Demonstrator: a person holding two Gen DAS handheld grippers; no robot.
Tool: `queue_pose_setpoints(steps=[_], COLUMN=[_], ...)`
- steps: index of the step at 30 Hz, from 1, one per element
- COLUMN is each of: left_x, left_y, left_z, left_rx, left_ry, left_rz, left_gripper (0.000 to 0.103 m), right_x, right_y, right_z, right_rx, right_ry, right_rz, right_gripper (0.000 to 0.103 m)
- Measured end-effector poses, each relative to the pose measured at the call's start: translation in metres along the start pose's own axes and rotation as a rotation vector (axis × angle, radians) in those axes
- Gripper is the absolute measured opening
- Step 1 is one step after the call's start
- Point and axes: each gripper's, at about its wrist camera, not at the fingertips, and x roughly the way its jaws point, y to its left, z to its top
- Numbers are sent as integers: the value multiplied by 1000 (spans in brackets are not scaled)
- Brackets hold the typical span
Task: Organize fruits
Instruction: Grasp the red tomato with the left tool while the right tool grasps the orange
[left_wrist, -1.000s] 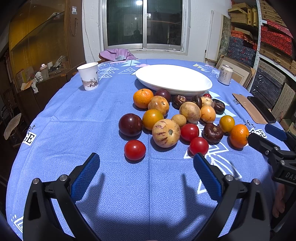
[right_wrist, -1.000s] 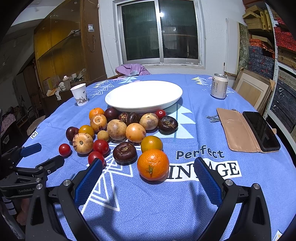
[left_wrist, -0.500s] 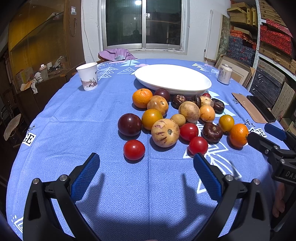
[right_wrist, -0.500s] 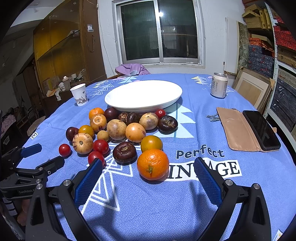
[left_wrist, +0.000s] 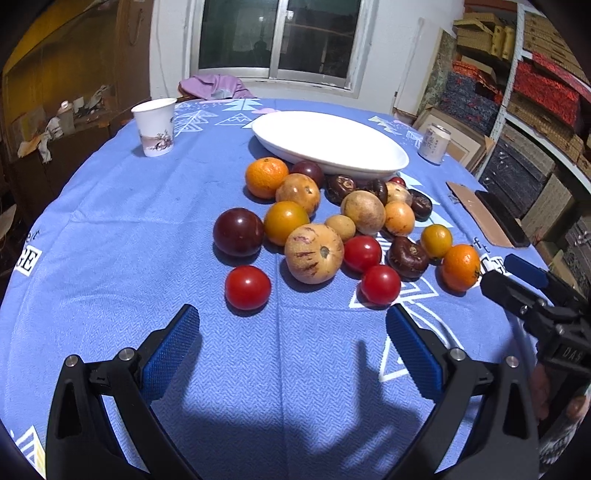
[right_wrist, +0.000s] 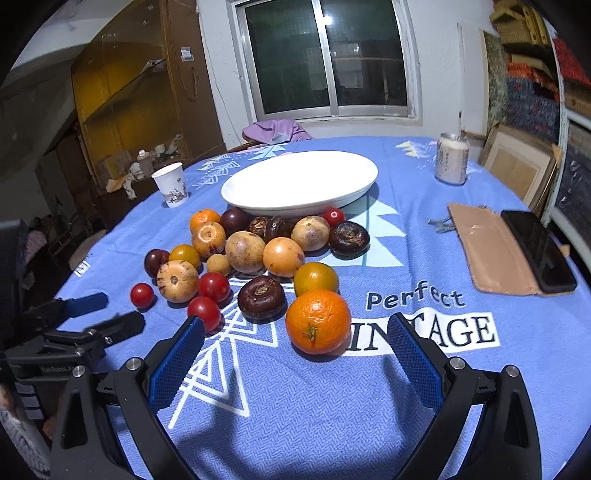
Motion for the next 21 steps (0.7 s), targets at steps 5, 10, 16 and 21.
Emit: queue_pose_setpoints(steps=[5, 10, 16, 21], left_x=[6, 12, 26, 40], left_y=[-1, 7, 9, 16], left_z=[1, 9, 18, 27], left_rx=[26, 42, 97, 88], left_ry=[35, 61, 115, 157], left_rz=[-61, -80, -45, -60], left_gripper=[99, 99, 97, 72], right_x=[10, 17, 19, 16], right_y=[-8, -6, -6, 2], right_z=[0, -5, -4, 10], right_rx=[52, 73, 91, -20], right_ry=[97, 176, 189, 204], right_rz=[106, 154, 164, 70], right_gripper=[100, 79, 59, 59])
